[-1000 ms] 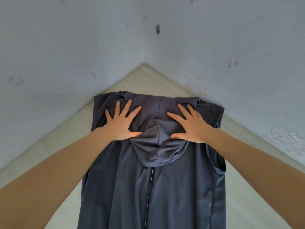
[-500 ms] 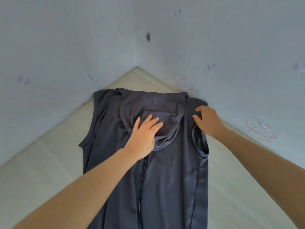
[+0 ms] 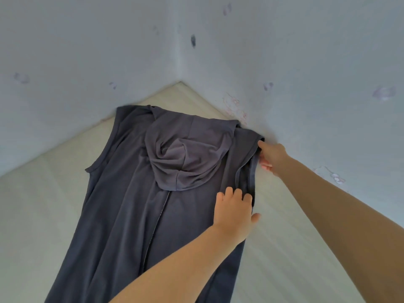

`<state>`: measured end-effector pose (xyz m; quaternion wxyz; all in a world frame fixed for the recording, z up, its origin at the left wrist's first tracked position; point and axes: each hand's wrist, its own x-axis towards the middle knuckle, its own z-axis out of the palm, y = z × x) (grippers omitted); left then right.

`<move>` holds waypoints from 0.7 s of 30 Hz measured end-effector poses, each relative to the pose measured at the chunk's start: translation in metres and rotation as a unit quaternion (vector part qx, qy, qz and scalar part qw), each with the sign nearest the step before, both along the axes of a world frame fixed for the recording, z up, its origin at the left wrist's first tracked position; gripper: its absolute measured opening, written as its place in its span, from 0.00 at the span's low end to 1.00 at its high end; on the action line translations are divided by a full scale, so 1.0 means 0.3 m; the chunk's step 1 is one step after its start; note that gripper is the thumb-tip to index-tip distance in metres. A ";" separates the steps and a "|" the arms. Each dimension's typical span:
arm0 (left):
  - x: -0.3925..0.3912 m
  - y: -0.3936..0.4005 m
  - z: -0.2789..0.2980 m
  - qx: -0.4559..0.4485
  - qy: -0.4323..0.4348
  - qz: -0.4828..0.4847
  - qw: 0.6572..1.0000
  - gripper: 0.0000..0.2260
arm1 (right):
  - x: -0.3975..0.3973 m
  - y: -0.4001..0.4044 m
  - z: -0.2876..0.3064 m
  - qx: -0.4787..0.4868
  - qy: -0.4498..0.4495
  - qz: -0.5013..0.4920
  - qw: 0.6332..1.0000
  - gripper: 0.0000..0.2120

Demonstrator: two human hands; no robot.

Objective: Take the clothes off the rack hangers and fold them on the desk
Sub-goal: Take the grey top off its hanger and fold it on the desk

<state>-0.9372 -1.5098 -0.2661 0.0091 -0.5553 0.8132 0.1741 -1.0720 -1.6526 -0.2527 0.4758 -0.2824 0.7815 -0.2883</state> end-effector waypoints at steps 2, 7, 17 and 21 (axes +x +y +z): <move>-0.008 0.003 -0.006 -0.013 0.018 0.018 1.000 0.18 | 0.004 -0.016 -0.010 -0.001 -0.013 -0.004 1.000 0.13; -0.018 0.031 -0.020 -0.106 0.113 0.013 0.988 0.11 | 0.021 -0.034 -0.022 0.011 -0.047 -0.018 0.999 0.12; 0.130 0.068 0.148 -0.046 0.315 0.073 0.945 0.13 | 0.087 -0.063 0.055 -0.118 -0.036 -0.008 0.992 0.02; 0.276 0.082 0.222 -0.003 0.404 0.143 0.904 0.10 | 0.170 -0.097 0.187 -0.193 0.070 0.055 0.977 0.04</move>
